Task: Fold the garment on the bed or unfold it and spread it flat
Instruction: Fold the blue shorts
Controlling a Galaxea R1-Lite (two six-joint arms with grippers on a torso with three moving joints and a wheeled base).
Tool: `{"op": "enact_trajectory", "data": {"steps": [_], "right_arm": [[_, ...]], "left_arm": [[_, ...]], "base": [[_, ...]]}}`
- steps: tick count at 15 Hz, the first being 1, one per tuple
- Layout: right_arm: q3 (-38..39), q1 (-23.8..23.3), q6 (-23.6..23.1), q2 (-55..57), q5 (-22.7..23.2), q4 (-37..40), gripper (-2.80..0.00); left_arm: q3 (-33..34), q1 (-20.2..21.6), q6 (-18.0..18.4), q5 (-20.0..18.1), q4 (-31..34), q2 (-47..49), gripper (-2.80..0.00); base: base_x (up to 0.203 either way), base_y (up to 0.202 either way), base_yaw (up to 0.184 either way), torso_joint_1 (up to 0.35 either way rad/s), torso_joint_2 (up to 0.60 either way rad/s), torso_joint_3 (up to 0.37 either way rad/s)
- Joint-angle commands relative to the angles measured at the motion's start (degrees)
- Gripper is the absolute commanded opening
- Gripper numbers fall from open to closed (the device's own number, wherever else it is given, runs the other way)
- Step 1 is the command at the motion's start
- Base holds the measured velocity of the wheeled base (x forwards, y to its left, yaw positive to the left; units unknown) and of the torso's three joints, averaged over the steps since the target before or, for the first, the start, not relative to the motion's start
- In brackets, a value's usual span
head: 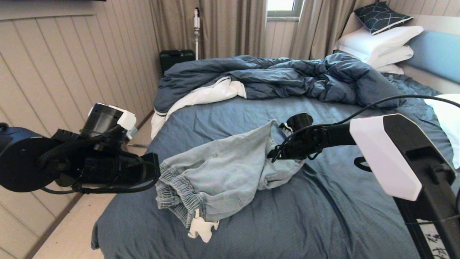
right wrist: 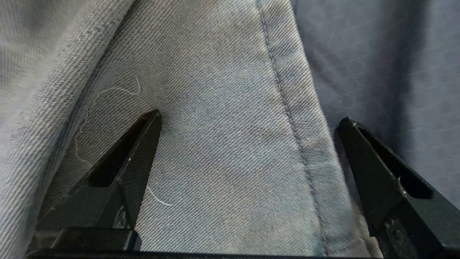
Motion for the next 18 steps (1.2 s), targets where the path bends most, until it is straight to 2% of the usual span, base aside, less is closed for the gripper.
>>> {"op": "enact_trajectory", "data": {"steps": [1,2,13,18], "right_arm": [[0.0,0.2,0.0,0.5,0.0,0.1,0.0],[0.0,0.3,-0.1,0.6,-0.1,0.2,-2.8],[0.2,0.5,0.0,0.1,-1.8,0.7,-2.8],[0.3,-2.1,0.1,-4.6,-2.7,2.9,-2.8]], "left_arm": [[0.1,0.1,-0.2,-0.7,0.0,0.6,-2.8],[0.1,0.0,-0.2,-1.0,-0.4,0.7,-2.8],[0.7,0.1,-0.4,-1.1,-1.1,0.1,-2.8],[1.0,0.0,-0.4,-1.3,-1.1,-0.7,-2.8]], "base": [[0.0,0.0,0.0,0.0,0.0,0.0],[0.0,0.0,0.0,0.0,0.0,0.0],[0.0,0.0,0.0,0.0,0.0,0.0],[0.0,0.0,0.0,0.0,0.0,0.0]]}}
